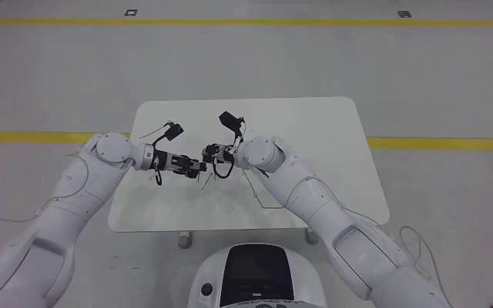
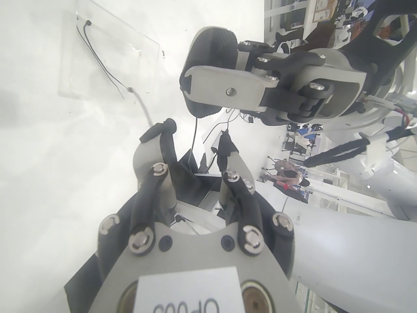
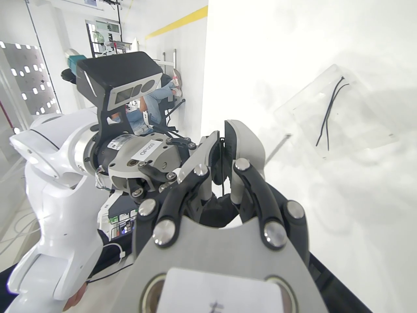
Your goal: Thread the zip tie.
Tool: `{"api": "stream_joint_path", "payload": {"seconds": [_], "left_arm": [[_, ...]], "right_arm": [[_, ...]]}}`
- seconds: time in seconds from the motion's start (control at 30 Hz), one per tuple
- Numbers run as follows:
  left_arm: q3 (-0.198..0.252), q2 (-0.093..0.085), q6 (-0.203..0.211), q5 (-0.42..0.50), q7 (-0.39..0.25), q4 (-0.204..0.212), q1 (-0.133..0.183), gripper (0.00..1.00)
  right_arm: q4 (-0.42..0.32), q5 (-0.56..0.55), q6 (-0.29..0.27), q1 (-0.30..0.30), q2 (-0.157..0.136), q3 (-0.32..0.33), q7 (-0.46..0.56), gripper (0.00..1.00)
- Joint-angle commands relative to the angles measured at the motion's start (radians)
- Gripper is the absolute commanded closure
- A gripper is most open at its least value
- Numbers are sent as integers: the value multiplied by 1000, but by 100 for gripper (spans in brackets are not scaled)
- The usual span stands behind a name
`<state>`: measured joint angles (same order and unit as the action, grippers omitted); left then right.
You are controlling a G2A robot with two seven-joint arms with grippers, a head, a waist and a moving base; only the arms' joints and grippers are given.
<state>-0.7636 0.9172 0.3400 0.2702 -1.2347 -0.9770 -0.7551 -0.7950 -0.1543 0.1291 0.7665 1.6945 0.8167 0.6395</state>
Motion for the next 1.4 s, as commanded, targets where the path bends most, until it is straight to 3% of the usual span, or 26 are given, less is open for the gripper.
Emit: {"api": "stream_joint_path", "payload": {"seconds": [0.0,0.33,0.57,0.67,0.77,0.87,1.13,1.37], "left_arm": [[-1,0,0,0,2,2,-1,73],[-2,1,0,5,10,8,-3,74],[-20,-6,0,12,11,-5,-4,65],[-43,-14,0,17,11,-26,-14,42],[-71,-24,0,20,12,-56,-32,1],[-115,-39,0,23,7,-102,-65,0],[-123,-42,0,17,13,-105,-71,0],[-127,-34,0,-51,184,-151,-114,0]], "right_arm": [[-3,-1,1,2,0,2,-4,100],[-21,-7,6,17,-6,24,-36,100],[-45,-1,2,38,-20,64,-49,100],[-65,17,0,55,-30,99,-63,100],[-88,31,7,76,-40,131,-73,100],[-125,59,17,106,-52,170,-70,100],[-131,58,18,111,-55,175,-71,100],[-175,162,67,146,-53,223,-149,100]]}}
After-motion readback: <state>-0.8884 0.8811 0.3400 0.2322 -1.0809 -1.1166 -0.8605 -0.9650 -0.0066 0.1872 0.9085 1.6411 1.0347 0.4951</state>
